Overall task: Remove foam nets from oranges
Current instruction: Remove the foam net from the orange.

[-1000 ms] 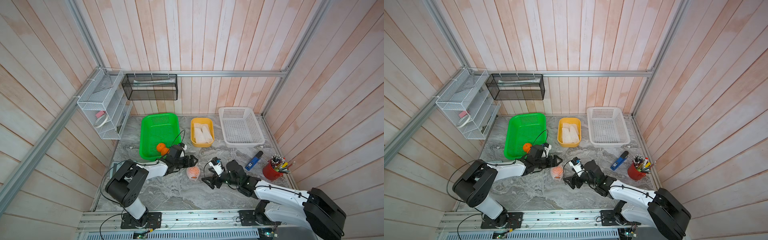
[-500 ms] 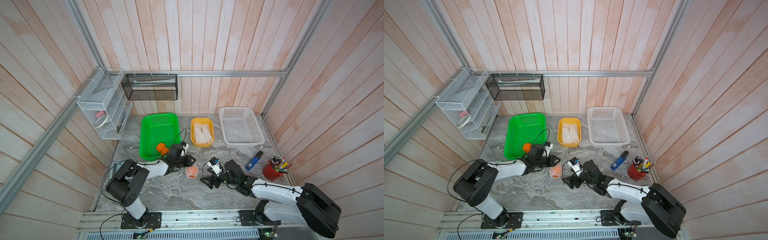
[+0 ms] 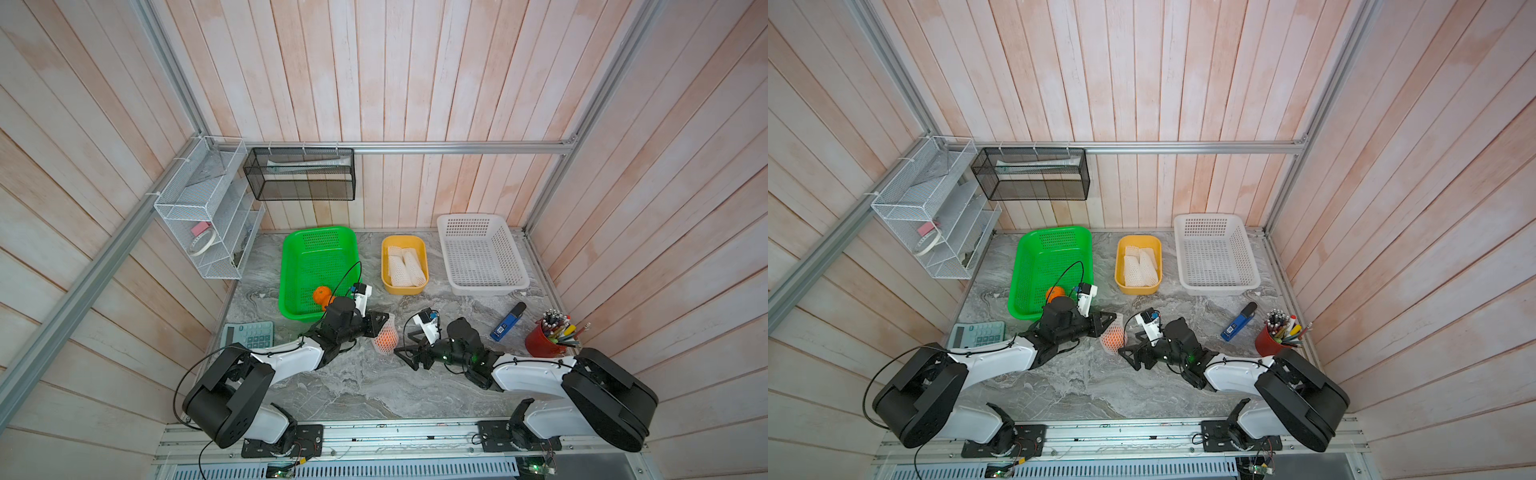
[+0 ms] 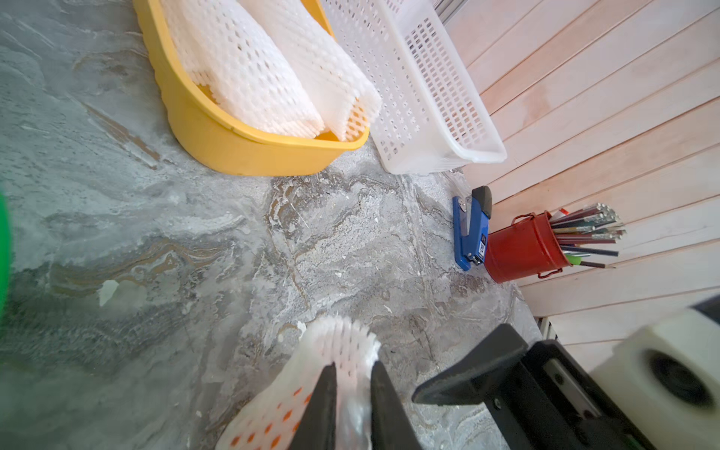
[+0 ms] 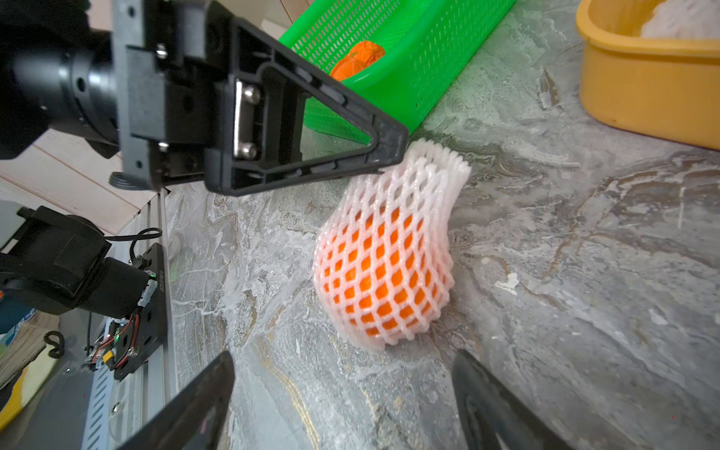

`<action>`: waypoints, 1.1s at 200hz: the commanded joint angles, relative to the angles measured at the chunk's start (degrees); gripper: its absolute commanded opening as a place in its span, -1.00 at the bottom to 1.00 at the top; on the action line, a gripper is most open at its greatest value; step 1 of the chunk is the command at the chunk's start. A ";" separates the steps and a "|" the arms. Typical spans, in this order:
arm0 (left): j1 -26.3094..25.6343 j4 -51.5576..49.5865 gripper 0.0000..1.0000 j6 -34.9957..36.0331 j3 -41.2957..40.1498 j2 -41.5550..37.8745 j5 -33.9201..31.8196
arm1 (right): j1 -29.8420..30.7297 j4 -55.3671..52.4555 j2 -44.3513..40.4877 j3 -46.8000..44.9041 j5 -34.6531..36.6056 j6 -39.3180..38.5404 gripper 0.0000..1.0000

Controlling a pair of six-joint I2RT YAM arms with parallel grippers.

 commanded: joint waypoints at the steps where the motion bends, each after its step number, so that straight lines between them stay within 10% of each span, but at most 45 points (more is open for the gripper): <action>1: -0.89 7.81 -0.66 0.03 -2.71 -1.34 -0.67 | -0.32 5.35 3.95 0.99 -2.73 0.47 0.76; 83: -3.75 16.92 -0.79 -0.47 -9.85 -6.51 -2.34 | -0.30 23.27 13.90 0.18 -0.73 1.46 0.76; 220: -5.47 18.07 -0.80 0.29 -11.69 -5.93 -3.10 | 0.12 22.27 16.78 4.23 2.05 -2.58 0.68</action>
